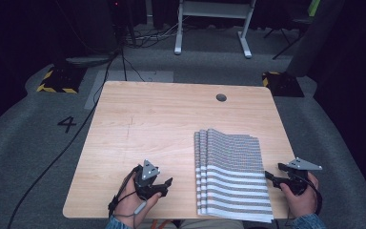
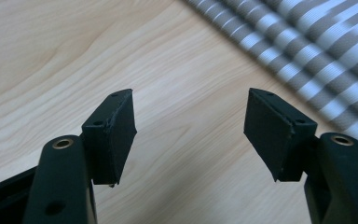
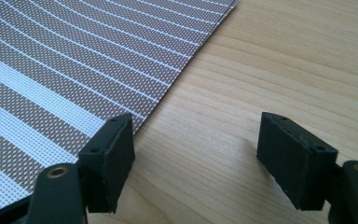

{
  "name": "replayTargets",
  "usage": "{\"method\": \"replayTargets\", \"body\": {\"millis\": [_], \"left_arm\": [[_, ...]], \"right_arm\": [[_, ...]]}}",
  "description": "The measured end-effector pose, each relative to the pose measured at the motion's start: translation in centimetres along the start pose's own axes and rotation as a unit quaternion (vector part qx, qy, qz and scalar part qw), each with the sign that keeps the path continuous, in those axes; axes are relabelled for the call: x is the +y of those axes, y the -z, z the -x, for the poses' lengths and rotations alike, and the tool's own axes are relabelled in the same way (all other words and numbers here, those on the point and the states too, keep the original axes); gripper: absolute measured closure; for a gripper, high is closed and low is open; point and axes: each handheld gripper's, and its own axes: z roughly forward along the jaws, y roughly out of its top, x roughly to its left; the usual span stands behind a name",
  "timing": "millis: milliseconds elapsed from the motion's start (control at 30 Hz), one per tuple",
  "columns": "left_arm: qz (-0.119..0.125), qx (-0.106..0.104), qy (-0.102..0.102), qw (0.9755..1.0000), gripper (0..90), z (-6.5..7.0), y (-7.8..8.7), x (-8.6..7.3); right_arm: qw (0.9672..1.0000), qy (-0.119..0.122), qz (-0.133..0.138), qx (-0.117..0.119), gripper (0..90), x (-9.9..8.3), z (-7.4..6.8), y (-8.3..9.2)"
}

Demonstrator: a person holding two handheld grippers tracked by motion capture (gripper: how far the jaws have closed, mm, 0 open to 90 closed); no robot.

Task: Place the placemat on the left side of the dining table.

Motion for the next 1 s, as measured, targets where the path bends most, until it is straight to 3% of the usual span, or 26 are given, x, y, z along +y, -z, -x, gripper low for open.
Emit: {"method": "replayTargets", "body": {"millis": [100, 333, 800, 1000], "left_arm": [[0.014, -0.014, -0.002, 0.9998, 35.3, 1.2, 0.4, 1.3], [0.029, -0.036, -0.004, 0.9989, 37.4, 2.2, 0.0, 2.7], [0.027, -0.079, -0.022, 0.9962, 38.7, 4.8, -4.6, 5.6], [0.015, -0.098, -0.015, 0.9949, 40.1, 5.7, -6.8, 6.0]], "right_arm": [[1.0000, 0.000, 0.000, 0.000, 27.4, 0.0, 0.0, 0.0], [1.0000, 0.000, 0.000, 0.000, 27.4, 0.0, 0.0, 0.0], [1.0000, 0.000, 0.000, 0.000, 27.3, 0.0, 0.0, 0.0], [1.0000, 0.001, 0.000, -0.001, 27.3, 0.0, 0.0, 0.0]]}}
